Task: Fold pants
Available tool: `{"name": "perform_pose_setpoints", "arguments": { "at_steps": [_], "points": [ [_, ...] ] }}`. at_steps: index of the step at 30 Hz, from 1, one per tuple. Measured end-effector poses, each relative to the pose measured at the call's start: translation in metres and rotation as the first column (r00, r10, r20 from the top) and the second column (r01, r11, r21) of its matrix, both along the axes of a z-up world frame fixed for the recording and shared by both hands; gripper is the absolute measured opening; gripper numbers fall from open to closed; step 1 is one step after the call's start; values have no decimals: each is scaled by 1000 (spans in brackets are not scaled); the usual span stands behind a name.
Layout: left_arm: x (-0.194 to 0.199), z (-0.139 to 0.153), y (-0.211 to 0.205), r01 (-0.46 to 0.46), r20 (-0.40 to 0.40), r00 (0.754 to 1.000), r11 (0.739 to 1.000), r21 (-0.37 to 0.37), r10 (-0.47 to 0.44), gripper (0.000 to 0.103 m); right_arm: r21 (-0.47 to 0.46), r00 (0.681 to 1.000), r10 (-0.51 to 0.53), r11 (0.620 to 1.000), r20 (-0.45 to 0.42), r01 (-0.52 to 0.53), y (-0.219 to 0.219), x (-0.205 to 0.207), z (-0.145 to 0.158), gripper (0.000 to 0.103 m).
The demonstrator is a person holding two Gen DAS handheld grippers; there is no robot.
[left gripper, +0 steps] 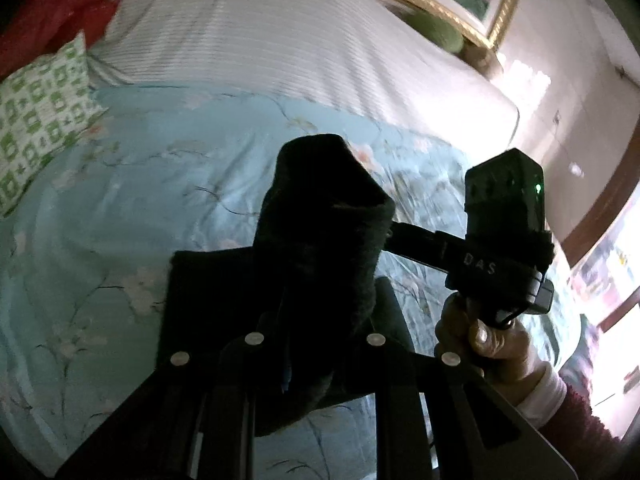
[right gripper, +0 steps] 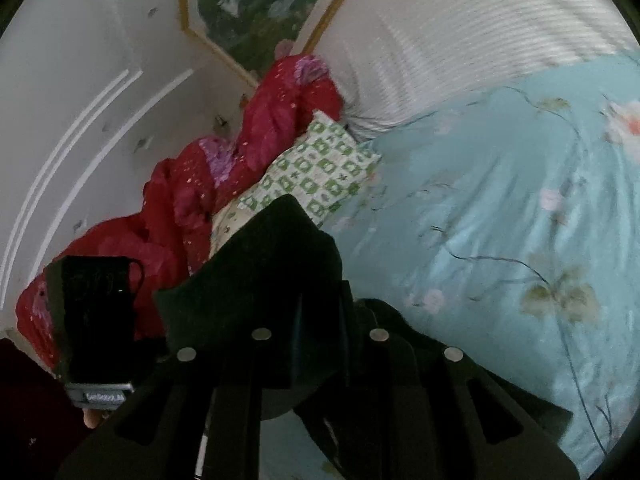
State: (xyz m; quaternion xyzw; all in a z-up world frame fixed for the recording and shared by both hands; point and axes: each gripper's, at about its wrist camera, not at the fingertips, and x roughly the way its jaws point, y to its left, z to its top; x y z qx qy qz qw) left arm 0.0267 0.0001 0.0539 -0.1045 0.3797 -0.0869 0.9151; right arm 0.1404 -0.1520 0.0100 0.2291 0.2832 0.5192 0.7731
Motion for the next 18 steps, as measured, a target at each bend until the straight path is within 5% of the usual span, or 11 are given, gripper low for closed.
{"name": "perform_pose_setpoints", "arguments": {
  "at_steps": [11,18],
  "points": [
    [23,-44,-50,78,-54,996,990,118,-72,17,-24,986,-106,994,-125,104,-47,6,-56,17],
    [25,-67,-68,152,-84,986,981,122,-142,21,-79,961,-225,973,-159,215,-72,-6,-68,17]
  ]
}}
